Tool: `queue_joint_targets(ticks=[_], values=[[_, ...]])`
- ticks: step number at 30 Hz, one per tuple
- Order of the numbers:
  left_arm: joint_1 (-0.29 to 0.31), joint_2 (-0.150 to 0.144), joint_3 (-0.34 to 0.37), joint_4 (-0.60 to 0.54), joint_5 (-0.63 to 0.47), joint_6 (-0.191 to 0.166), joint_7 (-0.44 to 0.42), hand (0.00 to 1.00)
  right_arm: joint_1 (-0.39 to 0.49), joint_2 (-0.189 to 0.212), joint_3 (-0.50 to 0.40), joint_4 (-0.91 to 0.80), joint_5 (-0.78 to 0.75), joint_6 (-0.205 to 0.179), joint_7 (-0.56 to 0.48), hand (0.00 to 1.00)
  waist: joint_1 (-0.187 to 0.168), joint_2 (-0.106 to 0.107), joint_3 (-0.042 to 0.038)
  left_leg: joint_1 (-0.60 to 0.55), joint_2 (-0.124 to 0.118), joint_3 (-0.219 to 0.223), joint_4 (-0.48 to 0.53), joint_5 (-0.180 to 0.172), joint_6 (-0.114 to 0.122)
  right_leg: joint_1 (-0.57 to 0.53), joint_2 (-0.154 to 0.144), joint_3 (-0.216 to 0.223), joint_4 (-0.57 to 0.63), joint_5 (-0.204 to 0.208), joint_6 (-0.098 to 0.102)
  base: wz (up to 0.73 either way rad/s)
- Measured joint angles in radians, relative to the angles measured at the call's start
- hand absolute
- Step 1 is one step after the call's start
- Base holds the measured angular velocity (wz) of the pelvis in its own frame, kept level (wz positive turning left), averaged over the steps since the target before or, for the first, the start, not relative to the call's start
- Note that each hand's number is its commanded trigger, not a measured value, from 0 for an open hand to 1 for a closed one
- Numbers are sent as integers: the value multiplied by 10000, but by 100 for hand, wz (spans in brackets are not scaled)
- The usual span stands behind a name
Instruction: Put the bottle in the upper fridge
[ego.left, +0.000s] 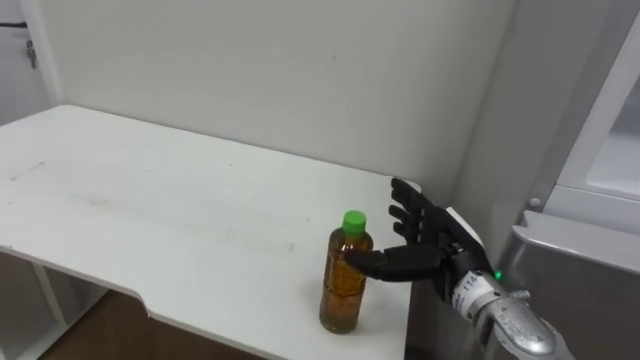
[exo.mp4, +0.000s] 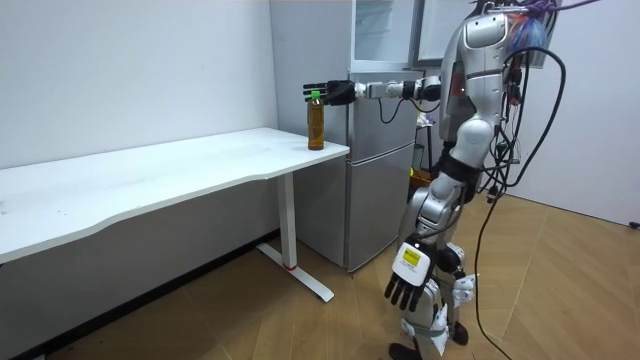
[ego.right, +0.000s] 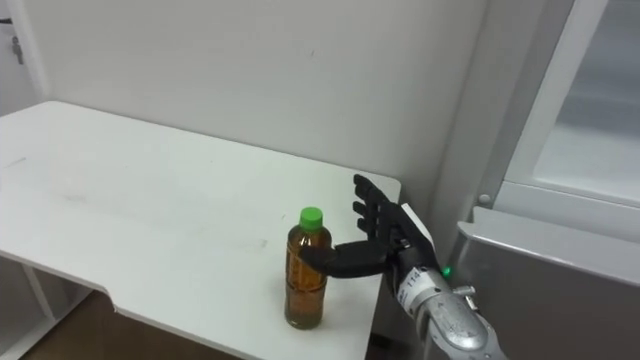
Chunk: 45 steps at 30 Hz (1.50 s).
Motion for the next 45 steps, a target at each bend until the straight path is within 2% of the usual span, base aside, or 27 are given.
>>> queue_joint_targets(ticks=[3, 11, 16, 21, 25, 31, 39, 45], values=[[4, 3, -35, -4, -10, 26, 79, 0, -283, 15, 152, 761, -21, 7, 47, 0, 27, -54, 0, 20, 2, -1, 3, 2, -2, 22, 0, -17, 1, 0, 0, 0], [-17, 4, -64, -6, -18, 103, 223, 0, -485, 32, 151, 1426, -49, 10, 122, 0, 161, -108, -16, -56, 6, -7, -16, 4, -10, 34, 2, -186, 1, 0, 0, 1], [-1, -1, -66, -5, -19, 108, 280, 0, -486, 46, 197, 1958, -27, 12, 136, 0, 449, -110, -13, 5, 0, -23, 58, 7, -13, 114, -4, -197, 1, 0, 0, 2], [77, -7, -60, -11, -23, 229, 285, 0, -487, 51, 221, 2340, -30, 167, 183, 0, 543, -48, 34, -3, -31, -167, 57, 6, -11, 201, -18, -292, -1, 0, 0, 9], [154, -16, -39, -146, -19, 346, 277, 0, -487, 51, 221, 2554, -43, 361, 179, 0, 547, -40, 38, -117, -72, -303, 91, 24, 4, 151, -46, -405, -2, -2, 2, 9], [167, -20, 1, -150, -22, 378, 281, 0, -488, 52, 221, 2778, -43, 372, 179, 0, 604, -32, 41, -112, -135, -338, 120, 48, 43, 134, -101, -452, -2, -3, 4, 3], [355, -57, 17, -545, -27, 382, 52, 0, -489, 59, 217, 3259, -46, 427, 183, 0, 924, 24, 60, -183, -142, -433, 107, 49, 45, 92, -101, -638, 0, -5, 8, 4], [413, -45, 9, -543, -23, 387, -33, 0, -488, 58, 222, 3359, -35, 439, 152, 0, 974, 24, 57, -339, -160, -521, 130, 50, 44, -16, -105, -765, 0, -5, 8, 4]])
